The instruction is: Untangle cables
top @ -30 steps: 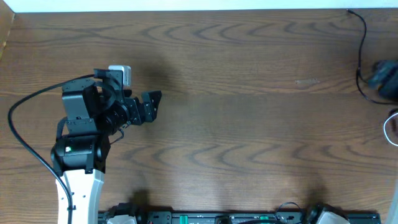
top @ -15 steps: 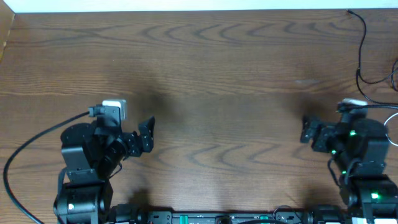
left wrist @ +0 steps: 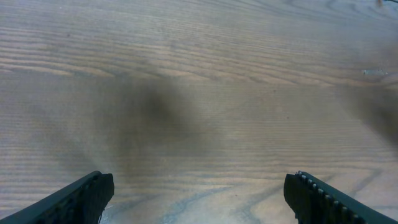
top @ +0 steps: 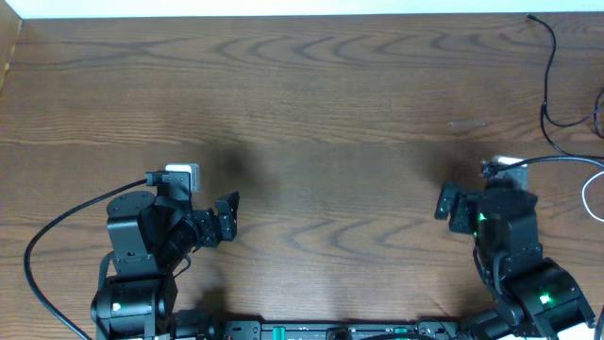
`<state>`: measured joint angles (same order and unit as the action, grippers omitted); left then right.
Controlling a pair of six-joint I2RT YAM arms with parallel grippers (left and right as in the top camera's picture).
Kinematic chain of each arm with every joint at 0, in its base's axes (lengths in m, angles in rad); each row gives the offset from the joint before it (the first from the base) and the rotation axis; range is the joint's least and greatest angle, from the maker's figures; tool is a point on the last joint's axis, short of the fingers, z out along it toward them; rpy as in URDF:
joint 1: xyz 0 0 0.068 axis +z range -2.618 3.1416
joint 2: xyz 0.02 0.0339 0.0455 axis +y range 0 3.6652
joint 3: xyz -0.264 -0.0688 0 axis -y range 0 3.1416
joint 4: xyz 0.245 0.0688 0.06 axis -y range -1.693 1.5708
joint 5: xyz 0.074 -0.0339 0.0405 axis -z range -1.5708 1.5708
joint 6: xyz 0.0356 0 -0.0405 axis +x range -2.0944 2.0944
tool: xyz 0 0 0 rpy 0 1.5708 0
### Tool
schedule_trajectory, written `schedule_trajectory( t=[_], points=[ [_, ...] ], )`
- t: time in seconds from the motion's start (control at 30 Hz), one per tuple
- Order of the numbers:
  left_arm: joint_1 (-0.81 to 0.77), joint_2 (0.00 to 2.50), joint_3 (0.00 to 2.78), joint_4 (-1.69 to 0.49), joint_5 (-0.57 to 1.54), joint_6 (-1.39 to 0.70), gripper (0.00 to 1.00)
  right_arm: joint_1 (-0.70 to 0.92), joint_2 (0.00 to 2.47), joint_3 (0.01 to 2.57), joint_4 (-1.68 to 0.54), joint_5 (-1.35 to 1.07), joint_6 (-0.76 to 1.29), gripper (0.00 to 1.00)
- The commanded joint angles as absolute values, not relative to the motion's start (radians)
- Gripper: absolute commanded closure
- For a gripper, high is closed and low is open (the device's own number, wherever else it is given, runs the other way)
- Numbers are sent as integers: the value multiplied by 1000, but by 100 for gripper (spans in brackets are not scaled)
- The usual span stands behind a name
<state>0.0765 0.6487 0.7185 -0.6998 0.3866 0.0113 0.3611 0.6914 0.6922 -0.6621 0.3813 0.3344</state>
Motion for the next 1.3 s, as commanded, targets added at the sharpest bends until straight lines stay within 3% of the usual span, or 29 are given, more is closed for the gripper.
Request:
schedule_trajectory(
  t=[0.0, 0.33, 1.13, 1.27],
  points=[
    [75, 645, 723, -699, 410, 7, 7, 306, 693, 693, -607, 326, 236, 1],
    [75, 645, 723, -684, 506, 56, 7, 61, 811, 693, -539, 41, 96, 1],
    [68, 833, 723, -626, 515, 86, 7, 59, 878, 693, -531, 65, 96, 1],
    [68, 828, 723, -628, 404, 81, 7, 60, 875, 693, -535, 82, 99, 1]
  ],
)
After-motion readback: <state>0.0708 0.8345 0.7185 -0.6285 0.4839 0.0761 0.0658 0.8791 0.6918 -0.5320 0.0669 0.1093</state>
